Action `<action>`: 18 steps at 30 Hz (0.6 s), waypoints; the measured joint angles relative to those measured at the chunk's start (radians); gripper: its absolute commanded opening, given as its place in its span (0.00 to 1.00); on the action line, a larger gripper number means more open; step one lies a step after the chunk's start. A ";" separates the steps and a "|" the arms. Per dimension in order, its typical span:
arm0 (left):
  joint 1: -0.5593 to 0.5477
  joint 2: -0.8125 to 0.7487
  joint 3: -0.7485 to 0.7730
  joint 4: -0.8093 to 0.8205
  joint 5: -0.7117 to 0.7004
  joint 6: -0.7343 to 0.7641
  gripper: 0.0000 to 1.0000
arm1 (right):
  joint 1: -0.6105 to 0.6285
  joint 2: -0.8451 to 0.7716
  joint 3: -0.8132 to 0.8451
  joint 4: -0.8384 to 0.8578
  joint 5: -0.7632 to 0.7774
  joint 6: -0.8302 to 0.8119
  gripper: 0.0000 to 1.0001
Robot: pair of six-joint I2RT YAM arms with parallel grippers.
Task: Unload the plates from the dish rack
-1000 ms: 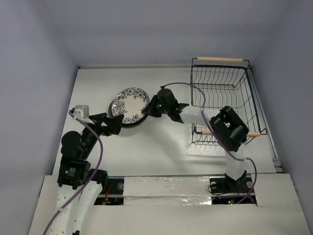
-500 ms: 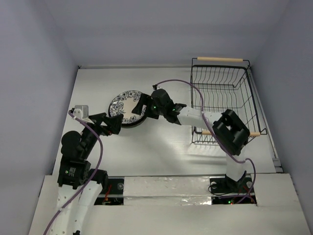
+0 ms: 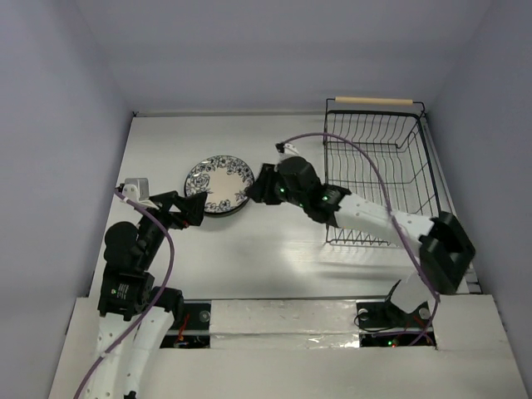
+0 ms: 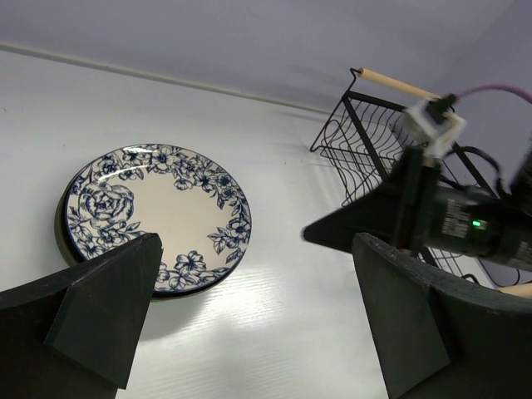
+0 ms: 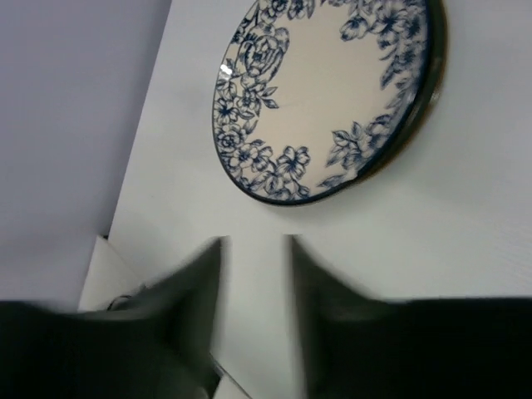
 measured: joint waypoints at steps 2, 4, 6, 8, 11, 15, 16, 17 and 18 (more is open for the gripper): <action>0.000 0.000 0.000 0.000 0.000 -0.001 0.99 | 0.003 -0.101 -0.084 0.013 0.039 -0.011 0.00; 0.000 0.000 0.000 0.000 0.001 -0.006 0.99 | 0.003 -0.238 -0.171 0.013 0.096 -0.028 0.00; 0.000 -0.001 0.002 -0.002 0.002 -0.011 0.99 | 0.003 -0.386 -0.241 0.008 0.148 -0.047 0.00; 0.000 -0.002 0.009 -0.010 0.002 -0.015 0.99 | 0.003 -0.556 -0.290 0.002 0.216 -0.075 0.02; 0.000 -0.007 0.045 -0.027 0.002 -0.018 0.99 | 0.003 -0.819 -0.329 -0.011 0.321 -0.111 0.22; 0.000 -0.008 0.131 -0.038 0.000 -0.019 0.99 | 0.003 -1.102 -0.356 -0.026 0.459 -0.143 0.50; 0.000 -0.008 0.154 -0.037 0.001 -0.022 0.99 | 0.003 -1.164 -0.370 -0.020 0.492 -0.146 0.62; 0.000 -0.008 0.173 -0.033 0.002 -0.026 0.99 | 0.003 -1.221 -0.390 -0.014 0.529 -0.144 0.67; 0.000 -0.011 0.185 -0.026 0.004 -0.030 0.99 | 0.003 -1.269 -0.412 -0.010 0.557 -0.150 0.71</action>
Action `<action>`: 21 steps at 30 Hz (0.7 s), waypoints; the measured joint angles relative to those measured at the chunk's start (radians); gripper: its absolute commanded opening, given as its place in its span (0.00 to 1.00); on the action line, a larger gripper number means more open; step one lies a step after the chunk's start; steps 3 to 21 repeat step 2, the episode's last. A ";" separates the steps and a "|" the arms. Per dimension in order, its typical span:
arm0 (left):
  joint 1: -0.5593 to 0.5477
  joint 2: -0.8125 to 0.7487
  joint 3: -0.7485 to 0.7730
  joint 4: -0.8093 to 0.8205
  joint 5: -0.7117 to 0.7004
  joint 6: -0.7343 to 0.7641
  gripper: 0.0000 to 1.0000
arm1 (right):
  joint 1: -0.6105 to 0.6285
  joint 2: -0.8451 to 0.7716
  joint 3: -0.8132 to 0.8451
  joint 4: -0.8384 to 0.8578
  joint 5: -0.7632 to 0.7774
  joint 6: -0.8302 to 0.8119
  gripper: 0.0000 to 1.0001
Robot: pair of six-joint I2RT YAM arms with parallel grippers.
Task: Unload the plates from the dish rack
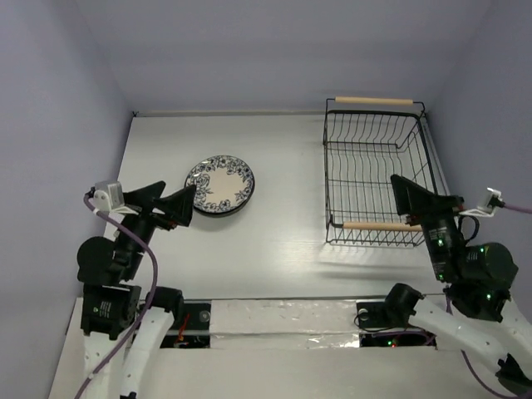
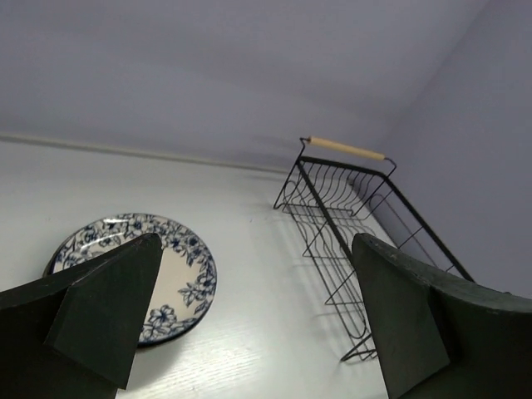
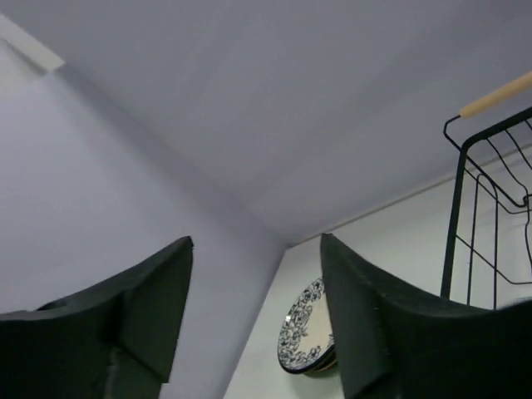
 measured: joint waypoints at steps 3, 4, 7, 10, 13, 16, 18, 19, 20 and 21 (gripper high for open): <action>0.000 -0.008 0.006 0.017 0.007 -0.008 0.99 | 0.000 -0.070 -0.053 0.012 0.037 0.000 0.79; 0.000 -0.008 0.006 0.017 0.007 -0.008 0.99 | 0.000 -0.070 -0.053 0.012 0.037 0.000 0.79; 0.000 -0.008 0.006 0.017 0.007 -0.008 0.99 | 0.000 -0.070 -0.053 0.012 0.037 0.000 0.79; 0.000 -0.008 0.006 0.017 0.007 -0.008 0.99 | 0.000 -0.070 -0.053 0.012 0.037 0.000 0.79; 0.000 -0.008 0.006 0.017 0.007 -0.008 0.99 | 0.000 -0.070 -0.053 0.012 0.037 0.000 0.79; 0.000 -0.008 0.006 0.017 0.007 -0.008 0.99 | 0.000 -0.070 -0.053 0.012 0.037 0.000 0.79; 0.000 -0.008 0.006 0.017 0.007 -0.008 0.99 | 0.000 -0.070 -0.053 0.012 0.037 0.000 0.79; 0.000 -0.008 0.006 0.017 0.007 -0.008 0.99 | 0.000 -0.070 -0.053 0.012 0.037 0.000 0.79; 0.000 -0.008 0.006 0.017 0.007 -0.008 0.99 | 0.000 -0.070 -0.053 0.012 0.037 0.000 0.79; 0.000 -0.008 0.006 0.017 0.007 -0.008 0.99 | 0.000 -0.070 -0.053 0.012 0.037 0.000 0.79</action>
